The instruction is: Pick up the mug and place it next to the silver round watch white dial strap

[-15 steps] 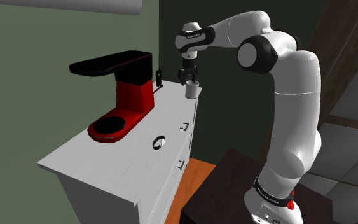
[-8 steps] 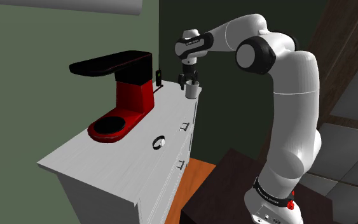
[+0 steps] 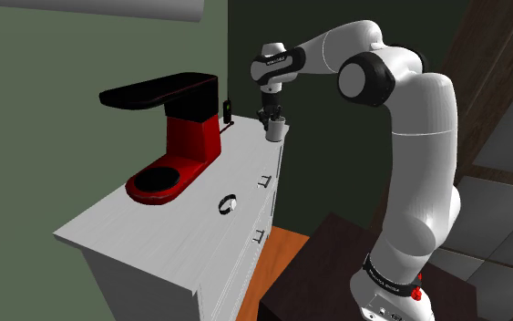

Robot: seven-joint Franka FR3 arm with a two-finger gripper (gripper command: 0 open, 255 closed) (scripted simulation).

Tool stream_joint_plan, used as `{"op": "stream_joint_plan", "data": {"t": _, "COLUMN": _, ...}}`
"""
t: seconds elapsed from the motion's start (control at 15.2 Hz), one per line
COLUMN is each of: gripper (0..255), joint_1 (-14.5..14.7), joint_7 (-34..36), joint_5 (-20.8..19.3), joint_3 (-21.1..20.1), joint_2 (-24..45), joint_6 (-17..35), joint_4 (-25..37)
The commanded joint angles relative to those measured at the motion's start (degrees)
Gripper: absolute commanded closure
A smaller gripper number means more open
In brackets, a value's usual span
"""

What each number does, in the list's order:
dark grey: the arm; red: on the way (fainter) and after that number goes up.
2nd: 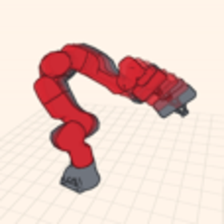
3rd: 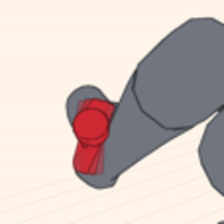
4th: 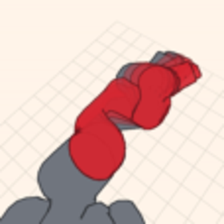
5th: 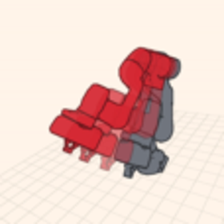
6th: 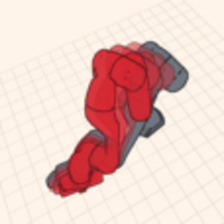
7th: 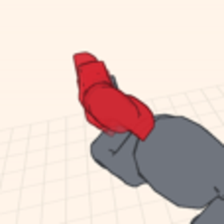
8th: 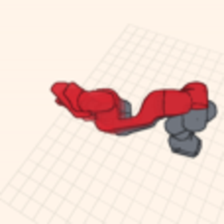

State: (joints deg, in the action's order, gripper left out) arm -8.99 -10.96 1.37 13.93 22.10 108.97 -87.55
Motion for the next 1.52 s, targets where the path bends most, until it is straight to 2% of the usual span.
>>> {"op": "stream_joint_plan", "data": {"t": 0.0, "gripper": 255, "joint_1": 0.0, "joint_7": 0.0, "joint_5": 0.0, "joint_3": 0.0, "joint_2": 0.0, "joint_6": 0.0, "joint_4": 0.0}}
{"op": "stream_joint_plan", "data": {"t": 0.46, "gripper": 255, "joint_1": 0.0, "joint_7": 0.0, "joint_5": 0.0, "joint_3": 0.0, "joint_2": 0.0, "joint_6": 0.01, "joint_4": -0.01}}
{"op": "stream_joint_plan", "data": {"t": 1.45, "gripper": 255, "joint_1": -0.41, "joint_7": -0.37, "joint_5": -0.08, "joint_3": 0.22, "joint_2": -0.42, "joint_6": -11.35, "joint_4": 10.98}}
